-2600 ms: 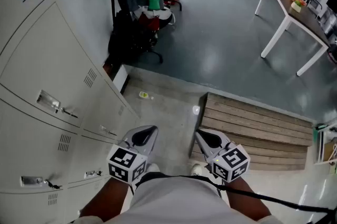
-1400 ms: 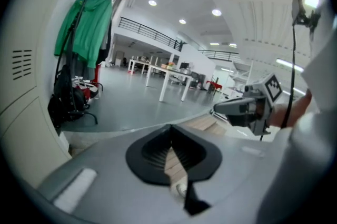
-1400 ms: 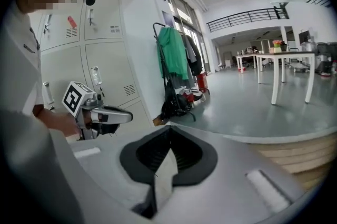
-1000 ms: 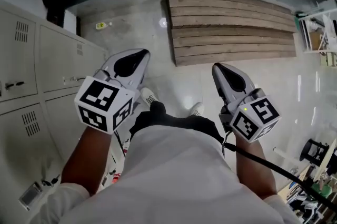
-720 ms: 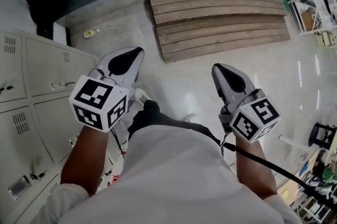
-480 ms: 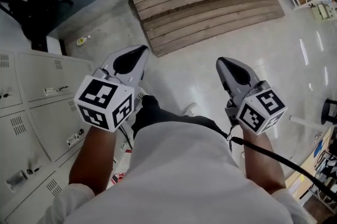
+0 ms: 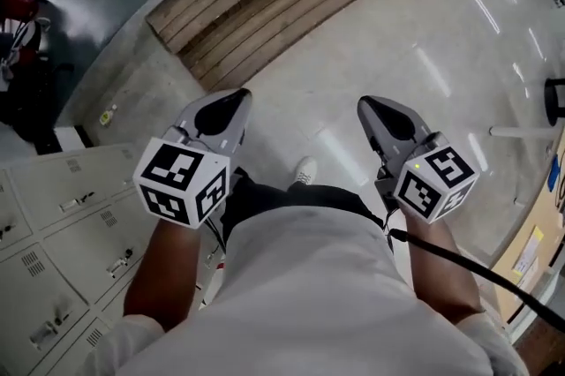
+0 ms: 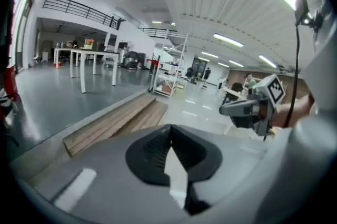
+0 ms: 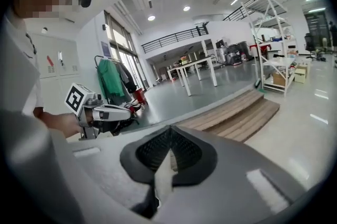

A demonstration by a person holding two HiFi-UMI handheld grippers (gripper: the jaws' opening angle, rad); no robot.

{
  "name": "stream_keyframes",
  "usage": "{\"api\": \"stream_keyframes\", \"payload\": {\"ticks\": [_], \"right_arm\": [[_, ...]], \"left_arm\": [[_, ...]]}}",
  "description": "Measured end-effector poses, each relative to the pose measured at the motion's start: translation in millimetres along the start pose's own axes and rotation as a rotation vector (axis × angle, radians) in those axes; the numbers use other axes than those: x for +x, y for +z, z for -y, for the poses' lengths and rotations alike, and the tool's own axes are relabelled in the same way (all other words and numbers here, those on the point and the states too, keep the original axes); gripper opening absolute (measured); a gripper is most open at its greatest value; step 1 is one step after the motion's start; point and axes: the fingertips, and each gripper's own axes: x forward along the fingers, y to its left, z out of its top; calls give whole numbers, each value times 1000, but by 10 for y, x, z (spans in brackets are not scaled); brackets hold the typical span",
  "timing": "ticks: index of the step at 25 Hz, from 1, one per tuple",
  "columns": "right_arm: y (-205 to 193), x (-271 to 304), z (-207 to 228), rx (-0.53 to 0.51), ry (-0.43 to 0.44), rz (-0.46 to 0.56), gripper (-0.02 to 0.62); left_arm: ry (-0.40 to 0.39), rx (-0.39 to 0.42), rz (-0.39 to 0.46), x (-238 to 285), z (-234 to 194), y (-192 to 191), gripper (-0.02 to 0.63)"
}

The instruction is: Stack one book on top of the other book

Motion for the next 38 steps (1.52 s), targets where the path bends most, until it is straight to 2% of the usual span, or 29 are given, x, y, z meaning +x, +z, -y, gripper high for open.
{"api": "stream_keyframes", "payload": {"ticks": [5,11,16,20,24,28,34,38], "right_arm": [[5,-365,292,76,-107,63,2],[-49,-742,447,148,-237,137,2],[-177,-1099,480,214,-408,203,2],[-283,-1360,404,279,-570,265,2],[-333,-1457,193,328,-677,303,2],[-317,-1411,-13,349,-790,339,2],[-549,-1464,-304,391,-921,343,2],[-718,-1537,-418,440,-977,352,2]], "left_arm": [[-118,92,-66,332,385,132,5],[-264,191,-111,626,768,257,5],[-438,297,-140,828,1121,335,5],[-587,382,-149,915,1350,405,5],[-693,416,-160,869,1416,451,5],[-796,484,-166,896,1385,478,5],[-904,577,-184,877,1499,319,5],[-970,605,-188,837,1662,270,5]]}}
